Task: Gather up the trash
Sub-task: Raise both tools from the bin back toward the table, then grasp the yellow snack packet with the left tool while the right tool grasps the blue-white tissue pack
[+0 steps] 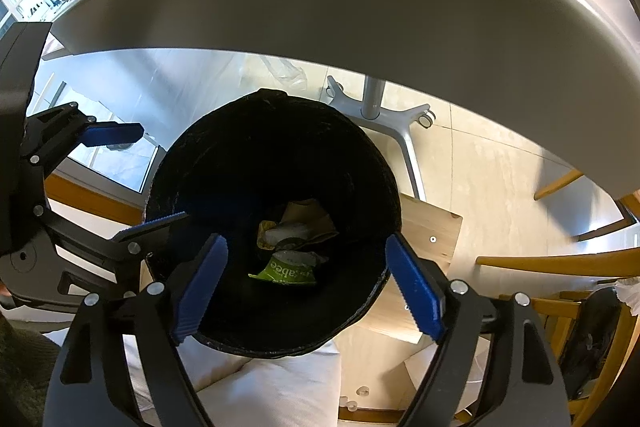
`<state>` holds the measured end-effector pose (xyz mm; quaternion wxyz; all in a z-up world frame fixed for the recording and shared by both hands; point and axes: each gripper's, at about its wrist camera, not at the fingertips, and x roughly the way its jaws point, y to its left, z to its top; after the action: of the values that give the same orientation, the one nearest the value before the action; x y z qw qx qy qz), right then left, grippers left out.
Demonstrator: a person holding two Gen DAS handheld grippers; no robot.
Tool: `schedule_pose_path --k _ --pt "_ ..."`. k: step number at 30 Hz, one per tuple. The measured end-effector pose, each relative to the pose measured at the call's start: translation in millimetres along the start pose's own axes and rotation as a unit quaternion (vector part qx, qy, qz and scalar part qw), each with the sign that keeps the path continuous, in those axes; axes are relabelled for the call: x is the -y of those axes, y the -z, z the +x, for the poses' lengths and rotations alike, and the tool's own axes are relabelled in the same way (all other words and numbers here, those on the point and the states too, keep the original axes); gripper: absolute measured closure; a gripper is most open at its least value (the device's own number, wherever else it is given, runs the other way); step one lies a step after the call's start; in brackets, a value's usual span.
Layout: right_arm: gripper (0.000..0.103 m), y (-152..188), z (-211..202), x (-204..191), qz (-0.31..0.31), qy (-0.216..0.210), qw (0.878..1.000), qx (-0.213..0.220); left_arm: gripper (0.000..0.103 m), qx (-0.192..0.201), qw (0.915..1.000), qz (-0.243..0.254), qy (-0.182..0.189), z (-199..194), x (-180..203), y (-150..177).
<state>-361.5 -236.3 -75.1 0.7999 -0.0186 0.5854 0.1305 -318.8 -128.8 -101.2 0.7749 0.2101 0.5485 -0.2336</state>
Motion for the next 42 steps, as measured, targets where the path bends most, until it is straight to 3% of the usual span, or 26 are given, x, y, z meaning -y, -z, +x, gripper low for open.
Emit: schedule_pose_path --k 6,10,13,18,24,27,32,36,42 --pt "0.019 3 -16 3 -0.009 0.003 1.000 0.007 0.013 0.002 1.0000 -0.002 -0.002 -11 -2 3" --pt "0.019 9 -51 4 -0.029 -0.002 0.999 0.028 0.013 0.023 0.9997 0.005 -0.004 -42 -6 11" --pt "0.017 9 -88 5 -0.046 0.004 0.997 0.060 0.013 0.048 0.9988 0.014 -0.002 -76 -11 17" --pt "0.010 -14 -137 27 -0.016 0.023 0.991 0.129 0.012 0.109 0.9941 0.001 0.001 -130 -27 7" --pt "0.004 -59 -158 54 0.017 0.064 0.977 0.201 0.004 0.183 0.9814 -0.025 -0.052 -163 -57 -30" --pt "0.004 -89 -150 68 0.027 0.069 0.975 0.209 0.002 0.203 0.9755 -0.050 -0.069 -160 -80 -56" --pt "0.004 -136 -122 78 0.021 0.057 0.979 0.196 0.002 0.204 0.9735 -0.086 -0.058 -138 -118 -107" --pt "0.004 -169 -97 74 -0.016 0.091 0.979 0.183 0.002 0.182 0.9769 -0.106 -0.040 -110 -142 -143" --pt "0.004 -199 -76 74 -0.031 0.099 0.979 0.174 0.003 0.153 0.9787 -0.132 -0.039 -75 -168 -181"
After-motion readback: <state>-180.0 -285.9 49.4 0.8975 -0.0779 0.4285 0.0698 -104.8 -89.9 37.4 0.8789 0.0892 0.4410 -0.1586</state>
